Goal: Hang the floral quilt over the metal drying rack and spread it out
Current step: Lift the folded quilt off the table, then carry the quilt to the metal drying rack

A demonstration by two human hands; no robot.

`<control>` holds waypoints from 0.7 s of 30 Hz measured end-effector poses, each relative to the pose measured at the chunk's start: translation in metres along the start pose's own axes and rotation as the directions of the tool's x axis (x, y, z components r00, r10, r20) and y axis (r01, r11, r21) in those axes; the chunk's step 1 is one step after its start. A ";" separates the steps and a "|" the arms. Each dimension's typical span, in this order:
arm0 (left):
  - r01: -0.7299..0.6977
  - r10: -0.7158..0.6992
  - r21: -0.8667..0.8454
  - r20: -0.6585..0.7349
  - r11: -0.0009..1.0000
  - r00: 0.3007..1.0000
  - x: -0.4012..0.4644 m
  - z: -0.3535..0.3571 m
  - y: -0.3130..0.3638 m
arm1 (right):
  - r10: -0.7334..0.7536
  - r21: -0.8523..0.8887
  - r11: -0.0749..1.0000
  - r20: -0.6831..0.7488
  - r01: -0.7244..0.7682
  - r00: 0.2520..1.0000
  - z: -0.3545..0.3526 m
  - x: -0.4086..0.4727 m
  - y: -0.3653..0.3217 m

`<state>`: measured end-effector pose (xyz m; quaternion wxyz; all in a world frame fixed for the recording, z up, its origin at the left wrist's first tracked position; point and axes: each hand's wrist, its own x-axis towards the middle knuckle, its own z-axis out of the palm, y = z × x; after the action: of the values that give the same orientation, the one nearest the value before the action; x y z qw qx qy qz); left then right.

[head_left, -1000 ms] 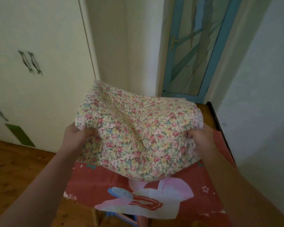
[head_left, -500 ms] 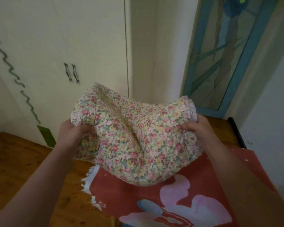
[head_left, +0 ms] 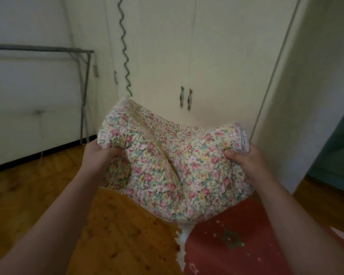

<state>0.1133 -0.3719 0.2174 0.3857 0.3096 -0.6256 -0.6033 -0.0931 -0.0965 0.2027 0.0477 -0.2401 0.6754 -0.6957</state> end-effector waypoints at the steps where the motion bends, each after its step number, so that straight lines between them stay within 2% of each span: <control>1: -0.004 0.004 0.005 -0.023 1.000 1.000 0.005 -0.013 0.001 | -0.012 0.017 1.000 0.023 0.012 1.000 0.015 0.006 -0.001; 7: 0.004 -0.003 0.005 -0.209 1.000 0.978 0.029 -0.097 0.004 | -0.013 0.132 0.991 0.164 -0.009 0.986 0.116 0.040 0.005; 11: 0.012 -0.019 -0.027 -0.292 1.000 0.956 0.034 -0.133 -0.001 | 0.008 0.245 0.968 0.194 -0.056 0.981 0.159 0.053 0.012; 16: 0.025 -0.052 -0.067 -0.435 0.997 0.899 0.046 -0.181 -0.005 | 0.023 0.347 0.931 0.256 -0.114 0.966 0.228 0.075 0.020; 21: 0.008 -0.034 -0.053 -0.521 0.999 0.853 0.073 -0.211 -0.006 | 0.037 0.394 0.903 0.326 -0.171 0.945 0.290 0.104 0.027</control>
<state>0.2562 -0.5438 0.2144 0.5416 0.4589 -0.4794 -0.5160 -0.0761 -0.4051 0.1965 0.2411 -0.2937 0.5072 -0.7735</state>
